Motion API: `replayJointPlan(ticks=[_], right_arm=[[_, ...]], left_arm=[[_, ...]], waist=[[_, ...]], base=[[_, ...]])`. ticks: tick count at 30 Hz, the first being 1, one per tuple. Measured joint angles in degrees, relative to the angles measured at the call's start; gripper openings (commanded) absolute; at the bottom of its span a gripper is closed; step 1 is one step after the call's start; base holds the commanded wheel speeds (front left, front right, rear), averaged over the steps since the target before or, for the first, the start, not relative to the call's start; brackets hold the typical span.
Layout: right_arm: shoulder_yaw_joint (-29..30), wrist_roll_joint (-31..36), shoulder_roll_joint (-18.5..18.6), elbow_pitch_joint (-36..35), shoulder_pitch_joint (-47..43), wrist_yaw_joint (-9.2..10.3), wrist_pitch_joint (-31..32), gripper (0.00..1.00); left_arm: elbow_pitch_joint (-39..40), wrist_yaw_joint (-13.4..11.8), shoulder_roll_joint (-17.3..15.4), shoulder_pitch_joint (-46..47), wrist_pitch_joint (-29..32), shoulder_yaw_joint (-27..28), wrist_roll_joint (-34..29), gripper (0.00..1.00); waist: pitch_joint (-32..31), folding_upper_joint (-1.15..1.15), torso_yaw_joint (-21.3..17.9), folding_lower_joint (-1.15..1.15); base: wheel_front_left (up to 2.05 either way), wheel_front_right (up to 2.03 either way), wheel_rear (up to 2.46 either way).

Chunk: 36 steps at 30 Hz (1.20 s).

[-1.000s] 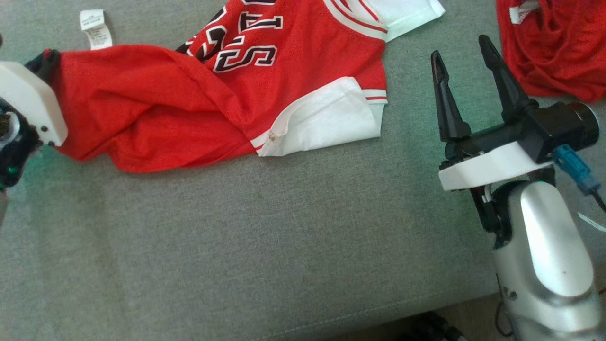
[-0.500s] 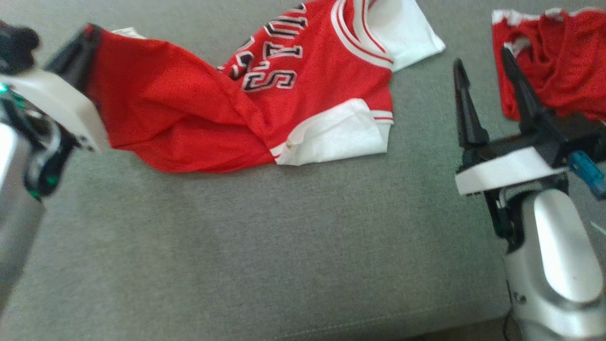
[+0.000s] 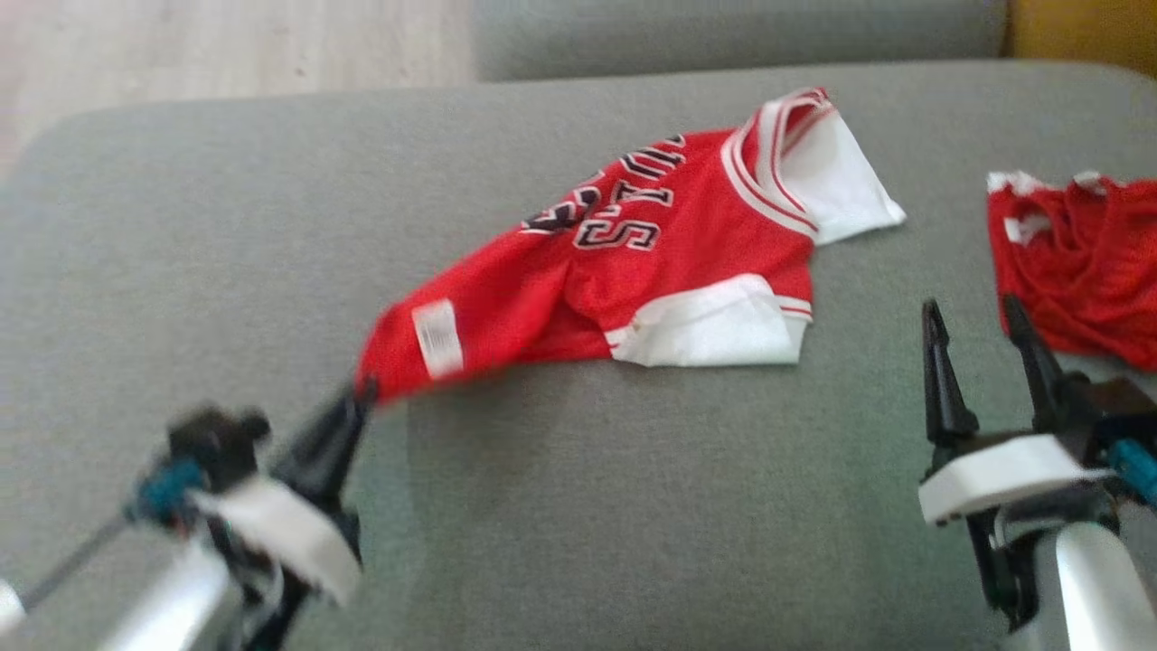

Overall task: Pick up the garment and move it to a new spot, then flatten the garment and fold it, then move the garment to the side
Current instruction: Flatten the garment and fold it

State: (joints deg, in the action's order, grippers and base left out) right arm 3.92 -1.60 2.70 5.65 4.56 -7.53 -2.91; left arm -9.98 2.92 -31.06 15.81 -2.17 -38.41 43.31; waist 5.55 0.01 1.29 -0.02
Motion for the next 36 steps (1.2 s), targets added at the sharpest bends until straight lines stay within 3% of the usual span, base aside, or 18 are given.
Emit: replayJointPlan(ticks=[9,10,11,22,36], right_arm=[[0.3,-0.8,-0.1,0.0,-3.2,0.0,1.2,1.0],[0.4,-0.9,-0.1,0.0,-3.3,0.0,1.2,1.0],[0.4,-0.9,-0.1,0.2,-3.5,0.0,1.2,1.0],[0.4,-0.9,-0.1,2.0,-6.7,0.0,1.7,1.0],[0.4,0.7,-0.1,12.9,-1.5,0.0,2.0,1.0]], left_arm=[[-5.9,-1.0,3.5,-7.1,-3.2,-2.4,1.5,0.02],[-7.0,-1.4,4.0,-7.1,-4.1,-2.4,1.5,0.37],[-8.1,-1.9,4.3,-7.1,-5.0,-2.3,1.5,0.97],[-13.5,-5.0,6.9,-9.0,-11.1,1.0,0.5,1.0],[-3.5,-11.4,9.4,-13.6,-12.1,7.4,-4.1,1.0]], waist=[[-3.5,0.0,2.5,0.02],[-3.8,0.0,2.6,0.02],[-4.1,0.0,2.7,0.02],[-7.1,0.0,3.4,0.02],[-6.5,0.0,7.0,0.02]], base=[[0.0,0.0,0.0],[0.0,0.0,0.0],[0.0,0.0,0.0],[0.0,0.0,0.0],[0.0,0.0,0.0]])
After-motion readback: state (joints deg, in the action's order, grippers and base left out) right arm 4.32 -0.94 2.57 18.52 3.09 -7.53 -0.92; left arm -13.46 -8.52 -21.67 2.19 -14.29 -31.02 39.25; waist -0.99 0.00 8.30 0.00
